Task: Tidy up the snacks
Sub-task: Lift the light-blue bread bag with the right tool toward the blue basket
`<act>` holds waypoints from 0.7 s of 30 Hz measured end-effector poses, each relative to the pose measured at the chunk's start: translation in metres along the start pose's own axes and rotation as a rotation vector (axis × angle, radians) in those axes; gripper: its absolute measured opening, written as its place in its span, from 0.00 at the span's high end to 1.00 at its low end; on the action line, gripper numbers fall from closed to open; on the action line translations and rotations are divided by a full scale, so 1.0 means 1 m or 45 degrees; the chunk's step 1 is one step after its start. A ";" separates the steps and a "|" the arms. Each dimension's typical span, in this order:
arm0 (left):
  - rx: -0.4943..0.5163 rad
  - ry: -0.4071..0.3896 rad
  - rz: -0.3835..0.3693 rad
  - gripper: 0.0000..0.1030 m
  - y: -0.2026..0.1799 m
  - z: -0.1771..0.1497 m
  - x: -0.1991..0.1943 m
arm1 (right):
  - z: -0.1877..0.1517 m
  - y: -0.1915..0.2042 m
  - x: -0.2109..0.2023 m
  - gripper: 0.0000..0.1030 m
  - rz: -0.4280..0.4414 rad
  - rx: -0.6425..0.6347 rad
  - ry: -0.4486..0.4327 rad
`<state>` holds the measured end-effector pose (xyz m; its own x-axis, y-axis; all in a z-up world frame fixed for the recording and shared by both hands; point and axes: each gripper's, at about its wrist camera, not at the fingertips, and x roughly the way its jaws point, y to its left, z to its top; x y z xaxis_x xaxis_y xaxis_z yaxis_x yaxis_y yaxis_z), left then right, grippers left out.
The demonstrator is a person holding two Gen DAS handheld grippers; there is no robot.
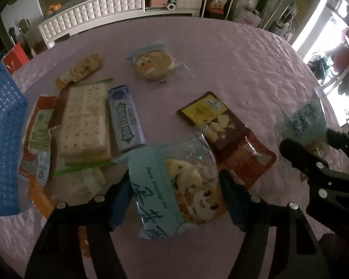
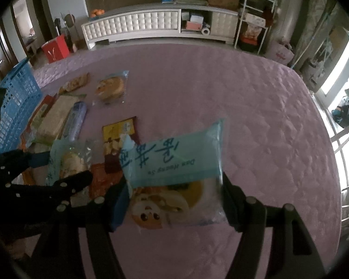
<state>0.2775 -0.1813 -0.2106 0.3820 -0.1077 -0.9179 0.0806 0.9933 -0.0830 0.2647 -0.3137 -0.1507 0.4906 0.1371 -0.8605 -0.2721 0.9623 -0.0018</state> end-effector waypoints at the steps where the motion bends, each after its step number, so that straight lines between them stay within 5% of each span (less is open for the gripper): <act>1: 0.007 -0.006 -0.003 0.34 0.001 -0.001 -0.003 | 0.000 0.001 -0.002 0.29 -0.002 0.001 -0.004; 21: 0.087 -0.227 -0.078 0.34 0.038 -0.031 -0.121 | -0.005 0.064 -0.092 0.29 -0.016 -0.025 -0.097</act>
<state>0.2053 -0.1295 -0.1149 0.5306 -0.1799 -0.8283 0.1688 0.9801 -0.1047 0.1979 -0.2658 -0.0746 0.5557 0.1434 -0.8189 -0.2815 0.9593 -0.0230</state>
